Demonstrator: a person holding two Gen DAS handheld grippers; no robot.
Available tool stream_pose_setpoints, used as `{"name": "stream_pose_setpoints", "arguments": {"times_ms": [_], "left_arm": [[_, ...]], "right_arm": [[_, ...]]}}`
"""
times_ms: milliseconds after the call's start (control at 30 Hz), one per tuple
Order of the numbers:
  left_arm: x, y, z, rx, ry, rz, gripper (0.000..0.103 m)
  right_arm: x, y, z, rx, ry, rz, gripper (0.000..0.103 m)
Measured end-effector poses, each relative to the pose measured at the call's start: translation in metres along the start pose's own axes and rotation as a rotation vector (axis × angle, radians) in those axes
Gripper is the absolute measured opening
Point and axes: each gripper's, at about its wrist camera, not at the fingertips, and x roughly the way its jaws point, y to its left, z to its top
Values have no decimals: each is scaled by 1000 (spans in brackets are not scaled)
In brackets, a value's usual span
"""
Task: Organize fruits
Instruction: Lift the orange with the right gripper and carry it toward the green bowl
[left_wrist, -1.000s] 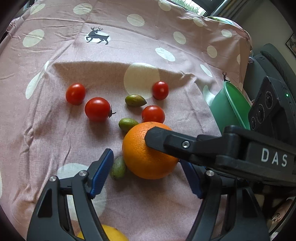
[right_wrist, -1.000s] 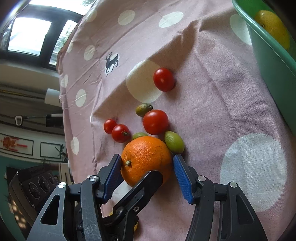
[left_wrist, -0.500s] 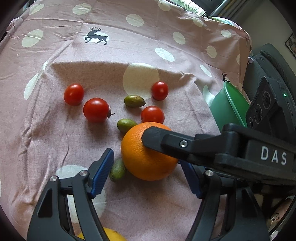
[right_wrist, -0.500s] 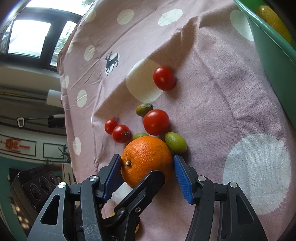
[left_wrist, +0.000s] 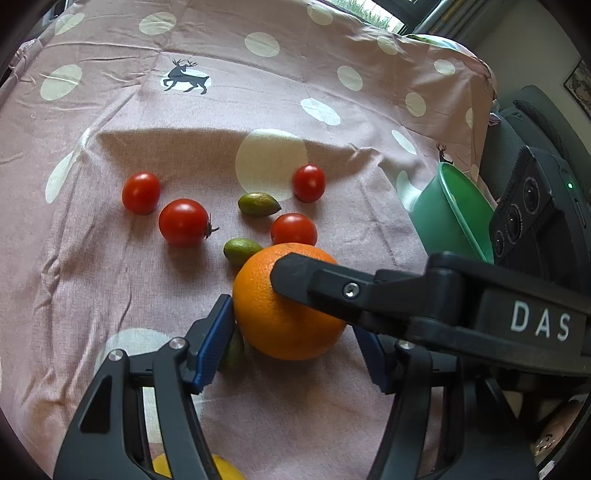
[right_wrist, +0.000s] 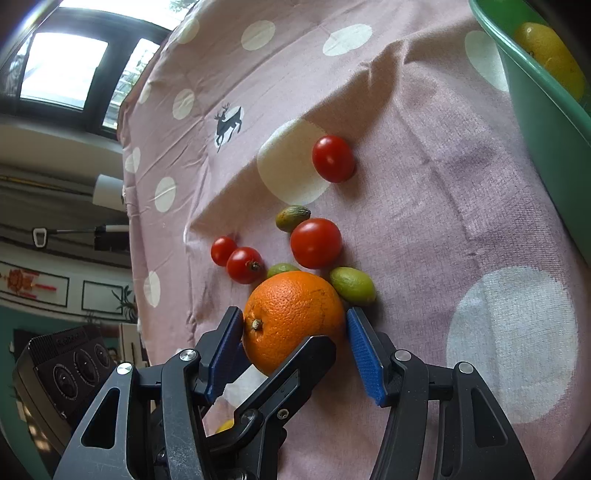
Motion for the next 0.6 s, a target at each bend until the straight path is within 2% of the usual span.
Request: {"name": "stream_pose_setpoints", "arguments": {"times_ms": [600], "left_arm": [[-17,-16,-1,39,-78,-2,63]], "right_arm": [[-21,4,-2,-41,-72,27,61]]}}
